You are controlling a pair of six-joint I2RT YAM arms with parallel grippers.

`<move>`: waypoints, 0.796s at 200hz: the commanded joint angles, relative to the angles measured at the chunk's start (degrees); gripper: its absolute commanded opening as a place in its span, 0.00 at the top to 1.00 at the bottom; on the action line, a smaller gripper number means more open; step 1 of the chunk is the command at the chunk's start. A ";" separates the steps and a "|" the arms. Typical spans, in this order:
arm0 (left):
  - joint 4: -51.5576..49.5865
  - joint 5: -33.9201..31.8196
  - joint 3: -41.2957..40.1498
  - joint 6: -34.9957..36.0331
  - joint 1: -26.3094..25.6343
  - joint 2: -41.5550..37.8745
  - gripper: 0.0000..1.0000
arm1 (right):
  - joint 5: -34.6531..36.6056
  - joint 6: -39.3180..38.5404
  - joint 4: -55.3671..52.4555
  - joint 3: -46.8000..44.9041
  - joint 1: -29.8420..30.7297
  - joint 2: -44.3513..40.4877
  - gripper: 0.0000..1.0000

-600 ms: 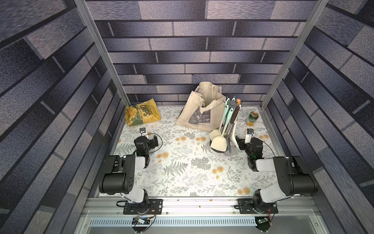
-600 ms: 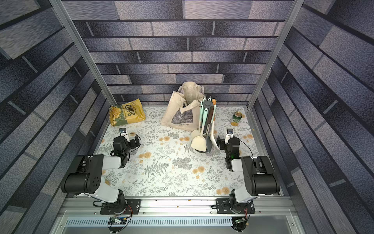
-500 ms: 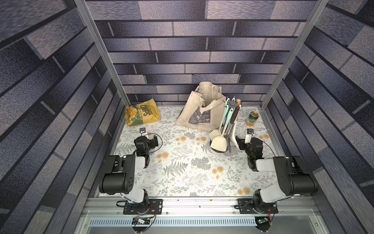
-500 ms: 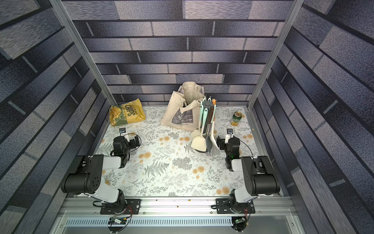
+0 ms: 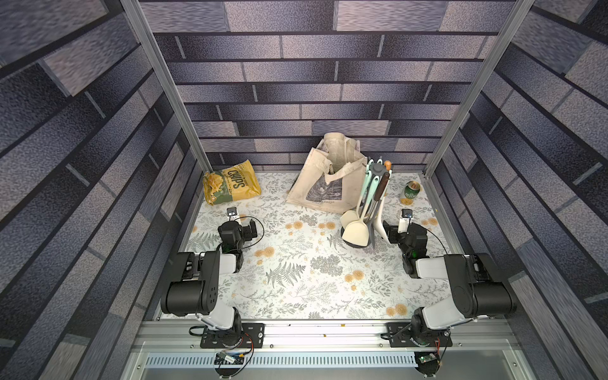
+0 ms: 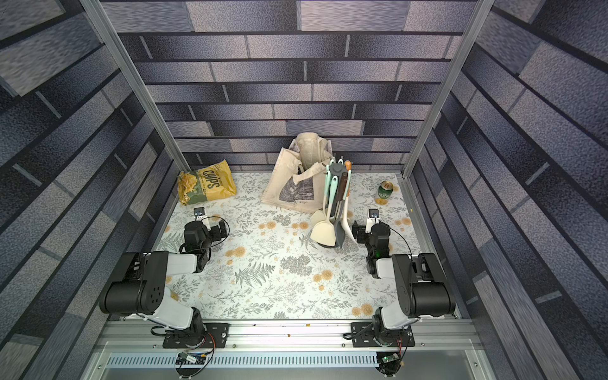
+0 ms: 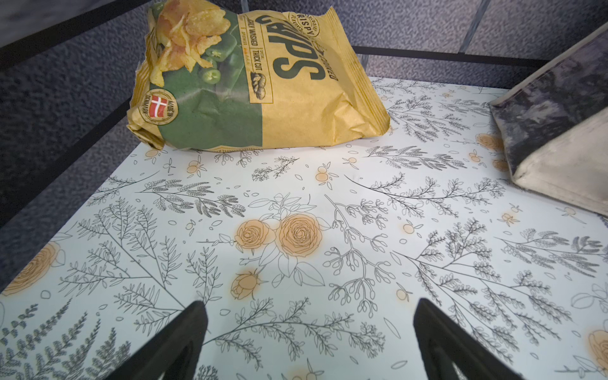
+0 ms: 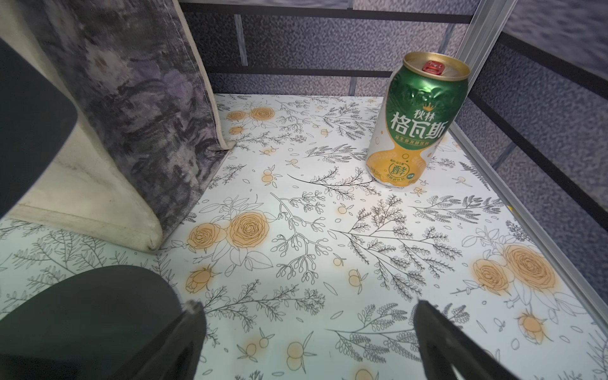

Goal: Take the spatula off the kitchen utensil rack
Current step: Take off the spatula from the rack.

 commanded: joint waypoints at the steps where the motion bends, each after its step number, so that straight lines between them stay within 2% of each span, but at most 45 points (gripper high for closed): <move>1: -0.85 0.93 1.28 -0.96 0.29 -0.14 0.00 | 0.87 0.67 -0.62 1.34 0.10 0.31 0.00; 98: -0.67 1.01 1.21 -1.00 0.40 -0.49 0.00 | 2.87 1.34 -0.64 1.28 0.14 0.08 0.00; 121: -12.47 -2.50 5.13 -2.52 0.03 -5.72 0.00 | 9.01 3.61 -3.12 1.35 0.17 -3.06 0.00; 132: -19.67 -1.17 7.47 -4.17 0.39 -8.25 0.00 | 10.54 4.37 -9.14 1.93 0.10 -7.54 0.00; 146: -25.75 1.65 9.59 -5.77 0.20 -10.47 0.00 | 13.90 9.52 -26.37 6.29 0.18 -15.01 0.00; 159: -27.50 3.40 10.04 -6.97 -0.52 -12.81 0.00 | 12.95 12.68 -37.44 9.47 0.14 -20.64 0.00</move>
